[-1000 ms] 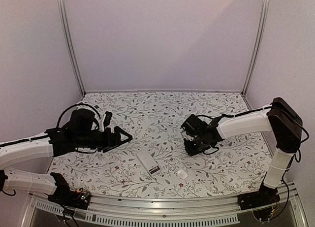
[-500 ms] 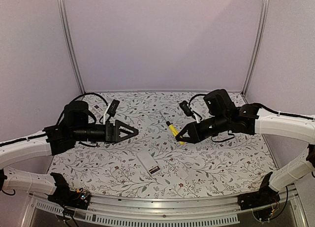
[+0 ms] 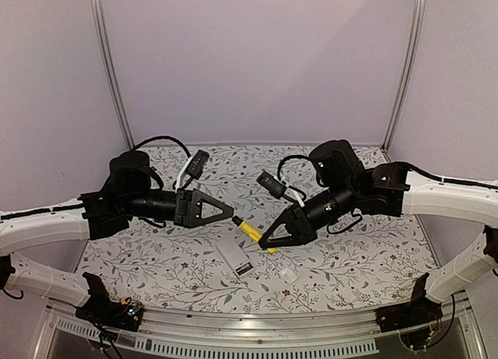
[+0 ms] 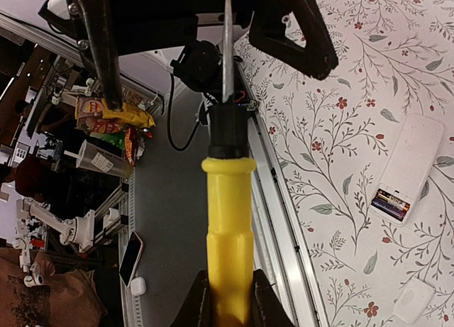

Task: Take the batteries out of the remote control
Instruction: Pass from the right arm to the left

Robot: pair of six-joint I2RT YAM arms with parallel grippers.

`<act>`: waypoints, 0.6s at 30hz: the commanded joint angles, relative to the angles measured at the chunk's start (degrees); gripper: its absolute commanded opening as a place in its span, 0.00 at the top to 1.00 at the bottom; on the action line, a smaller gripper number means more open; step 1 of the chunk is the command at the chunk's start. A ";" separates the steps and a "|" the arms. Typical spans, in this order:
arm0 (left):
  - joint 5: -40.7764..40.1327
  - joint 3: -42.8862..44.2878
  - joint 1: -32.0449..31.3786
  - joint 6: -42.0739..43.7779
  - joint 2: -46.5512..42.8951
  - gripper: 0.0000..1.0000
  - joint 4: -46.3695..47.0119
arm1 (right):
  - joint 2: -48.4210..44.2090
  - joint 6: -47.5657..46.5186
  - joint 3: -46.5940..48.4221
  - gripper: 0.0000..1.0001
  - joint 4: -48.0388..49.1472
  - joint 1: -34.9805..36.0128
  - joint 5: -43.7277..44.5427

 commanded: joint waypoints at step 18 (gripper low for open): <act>0.82 -0.24 -1.46 -1.13 0.33 1.00 2.48 | 1.07 -1.20 1.83 1.00 -0.11 -0.07 -0.89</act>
